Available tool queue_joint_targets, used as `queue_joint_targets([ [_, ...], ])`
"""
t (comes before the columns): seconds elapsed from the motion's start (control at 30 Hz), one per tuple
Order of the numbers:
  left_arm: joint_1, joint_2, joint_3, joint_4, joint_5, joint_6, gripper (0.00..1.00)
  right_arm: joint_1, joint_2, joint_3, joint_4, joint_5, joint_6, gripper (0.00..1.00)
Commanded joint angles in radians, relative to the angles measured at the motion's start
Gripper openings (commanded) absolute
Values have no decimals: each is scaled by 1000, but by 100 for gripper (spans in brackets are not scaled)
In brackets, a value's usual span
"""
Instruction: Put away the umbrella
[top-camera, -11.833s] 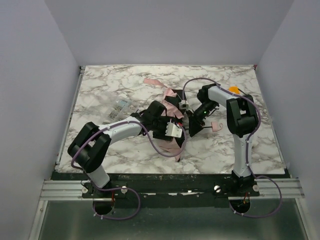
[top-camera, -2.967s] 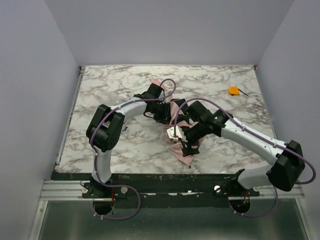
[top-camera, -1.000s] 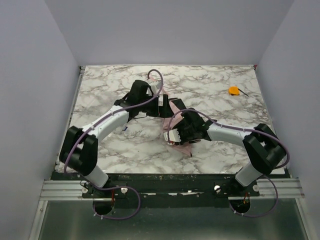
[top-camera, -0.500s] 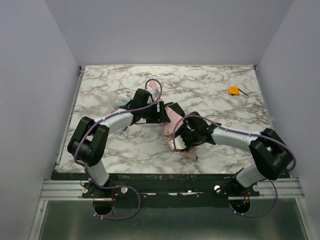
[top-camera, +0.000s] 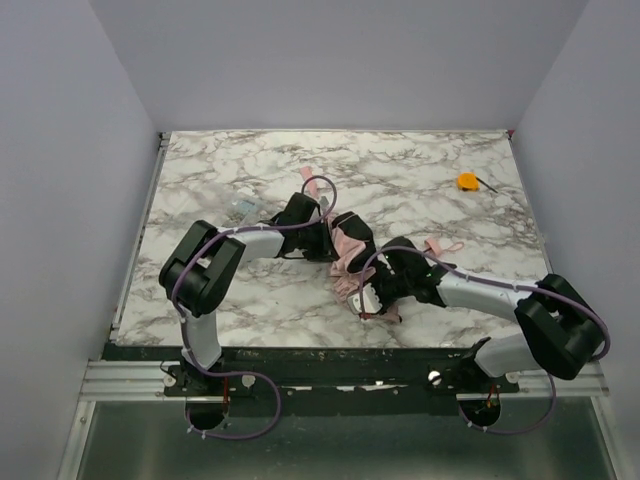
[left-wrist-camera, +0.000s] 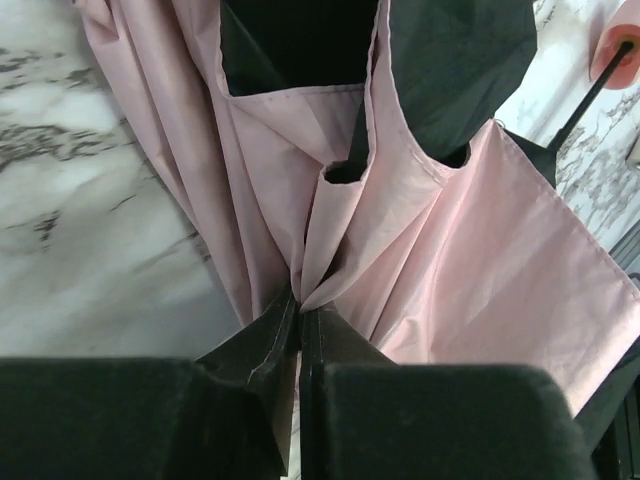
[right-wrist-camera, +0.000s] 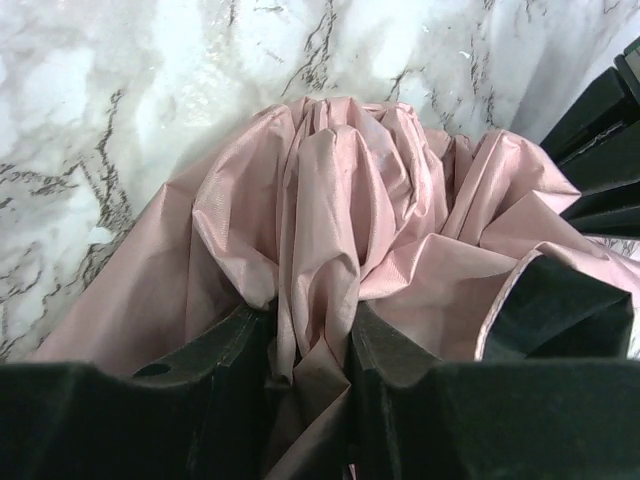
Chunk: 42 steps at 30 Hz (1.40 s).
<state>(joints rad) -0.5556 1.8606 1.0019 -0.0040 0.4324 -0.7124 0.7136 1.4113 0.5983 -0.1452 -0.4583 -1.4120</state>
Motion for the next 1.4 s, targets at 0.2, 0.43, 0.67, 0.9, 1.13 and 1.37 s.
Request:
queue_joint_targets([
  [0.2,-72,91,-44,20,-11,-44,5,6,-88,-53,12,17,71,58],
  [0.43,-36,114,8,-70,-25,-64,7,5,-124,13,-46,13,125,68],
  [0.67,1,107,-7,-54,3,-79,7,10,-152,-24,13,59,108,75],
  [0.9,28,120,13,-64,50,-71,8,16,-126,20,34,102,105,90],
  [1.13,27,132,40,-68,157,12,8,18,-65,-58,215,160,78,98],
  [1.37,-37,155,121,-185,252,176,7,19,26,-23,262,224,114,100],
])
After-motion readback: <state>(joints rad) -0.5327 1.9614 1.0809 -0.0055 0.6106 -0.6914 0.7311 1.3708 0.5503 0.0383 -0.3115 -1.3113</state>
